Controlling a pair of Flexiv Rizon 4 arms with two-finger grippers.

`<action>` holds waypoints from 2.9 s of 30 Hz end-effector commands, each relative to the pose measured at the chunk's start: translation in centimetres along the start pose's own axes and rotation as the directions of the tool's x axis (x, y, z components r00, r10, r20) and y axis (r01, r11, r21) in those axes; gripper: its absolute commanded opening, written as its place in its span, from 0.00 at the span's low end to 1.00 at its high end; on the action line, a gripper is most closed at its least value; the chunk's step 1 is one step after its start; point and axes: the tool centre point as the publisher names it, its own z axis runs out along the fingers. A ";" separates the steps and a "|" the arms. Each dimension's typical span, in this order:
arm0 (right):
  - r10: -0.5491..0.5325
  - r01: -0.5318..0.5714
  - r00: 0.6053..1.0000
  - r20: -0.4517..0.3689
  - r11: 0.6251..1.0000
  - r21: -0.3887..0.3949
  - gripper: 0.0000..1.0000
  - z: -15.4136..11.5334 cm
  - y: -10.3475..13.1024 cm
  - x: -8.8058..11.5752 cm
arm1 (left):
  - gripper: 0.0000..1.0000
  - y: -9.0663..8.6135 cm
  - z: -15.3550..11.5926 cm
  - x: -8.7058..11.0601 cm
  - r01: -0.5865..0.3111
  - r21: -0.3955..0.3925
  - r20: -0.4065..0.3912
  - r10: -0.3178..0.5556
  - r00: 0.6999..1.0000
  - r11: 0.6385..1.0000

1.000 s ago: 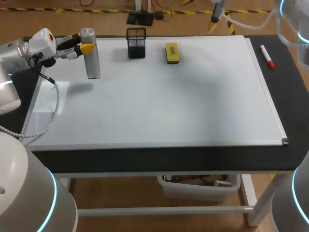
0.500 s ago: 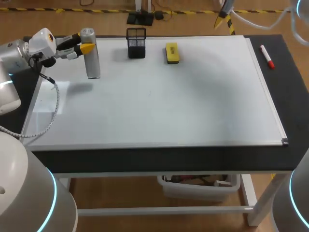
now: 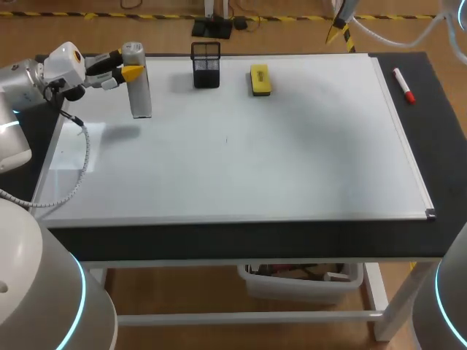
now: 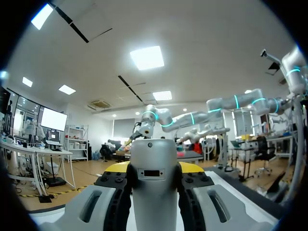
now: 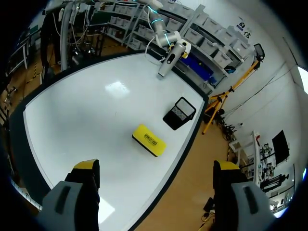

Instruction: Pick up the inspection probe, press it on each red-marked spot on the whiteboard one by one, put down the probe, pick up the eraser, and wipe off all the red marks.

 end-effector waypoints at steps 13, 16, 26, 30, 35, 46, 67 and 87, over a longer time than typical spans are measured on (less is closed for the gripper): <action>-0.002 0.002 1.000 0.001 1.000 0.023 1.00 -0.3 0.6 0.3 | 0.00 -2.3 4.2 -2.6 -0.033 0.006 -0.057 0.034 0.998 0.999; -0.002 0.002 1.000 0.001 1.000 0.023 1.00 -0.3 0.6 0.3 | 0.00 -2.7 5.3 -3.5 -0.038 0.010 -0.074 0.039 0.996 0.999; -0.002 0.002 1.000 0.001 1.000 0.023 1.00 -0.3 0.6 0.3 | 0.00 -4.3 9.6 -5.3 -0.069 0.014 -0.135 0.070 0.988 0.998; -0.002 0.002 1.000 0.001 1.000 0.023 1.00 -0.3 0.6 0.3 | 0.00 -4.8 10.8 -6.2 -0.078 0.020 -0.145 0.080 0.986 0.997; -0.002 0.002 1.000 0.001 1.000 0.023 1.00 -0.3 0.6 0.3 | 0.00 -4.7 12.3 -7.3 -0.080 0.028 -0.163 0.083 0.983 0.996; -0.002 0.002 1.000 0.001 1.000 0.023 1.00 -0.3 0.6 0.3 | 0.00 -4.3 16.0 -8.8 -0.071 0.052 -0.207 0.080 0.975 0.996; -0.002 0.002 1.000 0.001 1.000 0.023 1.00 -0.3 0.6 0.3 | 0.00 -1.6 19.6 -12.0 -0.048 0.049 -0.278 0.060 0.959 0.998; -0.002 0.002 1.000 0.001 1.000 0.023 1.00 -0.3 0.6 0.3 | 0.00 0.9 20.1 -13.9 -0.025 0.051 -0.302 0.040 0.953 0.998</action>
